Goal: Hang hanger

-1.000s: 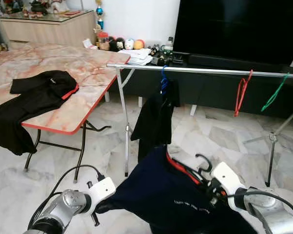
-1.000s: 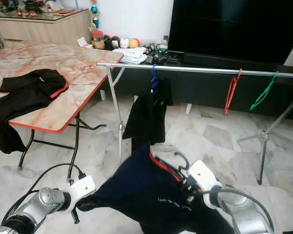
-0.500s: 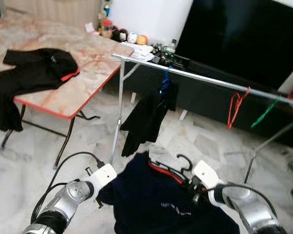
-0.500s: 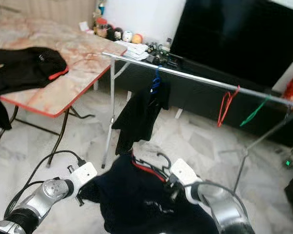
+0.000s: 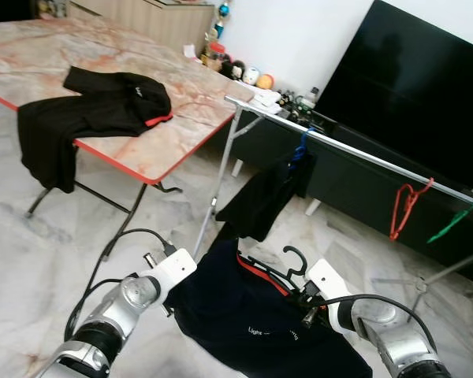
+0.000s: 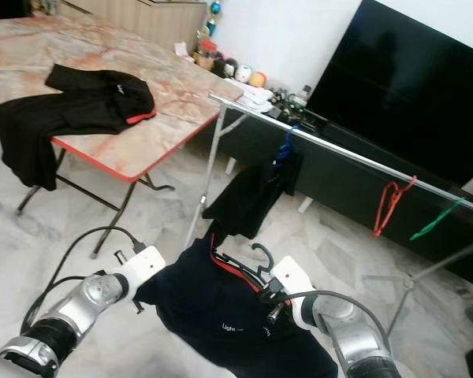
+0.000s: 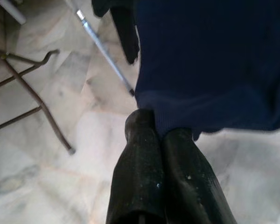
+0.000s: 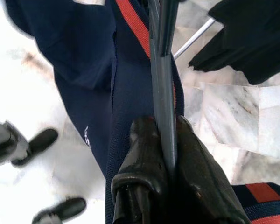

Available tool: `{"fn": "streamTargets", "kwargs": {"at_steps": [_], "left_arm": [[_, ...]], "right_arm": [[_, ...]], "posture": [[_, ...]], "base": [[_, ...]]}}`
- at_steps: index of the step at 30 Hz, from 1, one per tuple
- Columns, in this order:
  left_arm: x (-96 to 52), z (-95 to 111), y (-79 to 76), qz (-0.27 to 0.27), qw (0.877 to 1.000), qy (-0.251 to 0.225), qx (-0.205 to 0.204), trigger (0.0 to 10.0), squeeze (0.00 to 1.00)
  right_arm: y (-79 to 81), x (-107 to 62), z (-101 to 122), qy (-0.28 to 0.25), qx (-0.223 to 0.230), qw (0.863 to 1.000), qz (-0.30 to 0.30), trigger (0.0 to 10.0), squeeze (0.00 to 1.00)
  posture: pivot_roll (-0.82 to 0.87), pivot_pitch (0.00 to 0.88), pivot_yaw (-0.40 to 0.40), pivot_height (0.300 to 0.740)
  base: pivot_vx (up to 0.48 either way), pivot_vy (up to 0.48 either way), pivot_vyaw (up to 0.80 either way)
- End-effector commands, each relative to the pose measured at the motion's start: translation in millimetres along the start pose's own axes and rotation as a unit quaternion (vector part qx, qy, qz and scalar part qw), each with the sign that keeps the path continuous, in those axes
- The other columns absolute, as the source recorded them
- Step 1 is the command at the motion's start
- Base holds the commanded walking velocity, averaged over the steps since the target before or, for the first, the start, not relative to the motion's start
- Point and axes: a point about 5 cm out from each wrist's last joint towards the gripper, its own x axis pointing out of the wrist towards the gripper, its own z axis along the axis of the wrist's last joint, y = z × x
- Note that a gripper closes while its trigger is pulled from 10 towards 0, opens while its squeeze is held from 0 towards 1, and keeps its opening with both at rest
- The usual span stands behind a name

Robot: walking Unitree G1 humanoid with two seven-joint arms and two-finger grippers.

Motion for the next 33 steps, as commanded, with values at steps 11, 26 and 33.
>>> {"fn": "streamTargets", "kwargs": {"at_steps": [11,26,33], "left_arm": [[2.0,32,16.3,-0.003,0.998,-0.045,0.047,10.0,0.0],[-3.5,19,15.6,-0.017,0.997,-0.044,0.058,10.0,0.0],[-3.3,9,6.3,-0.043,0.998,-0.015,0.037,10.0,0.0]], "right_arm": [[5.1,-7.6,-5,-0.047,0.082,0.994,-0.059,10.0,0.0],[7.0,-22.4,-19,-0.019,0.071,0.995,-0.066,10.0,0.0],[-12.2,-24.3,7,-0.086,0.106,0.984,-0.118,10.0,0.0]], "posture": [[0.14,0.005,-0.071,0.74],[0.07,0.0,-0.023,0.74],[0.07,0.0,-0.027,0.74]], "base": [[0.0,0.0,0.0],[0.0,0.0,0.0],[0.0,0.0,0.0]]}}
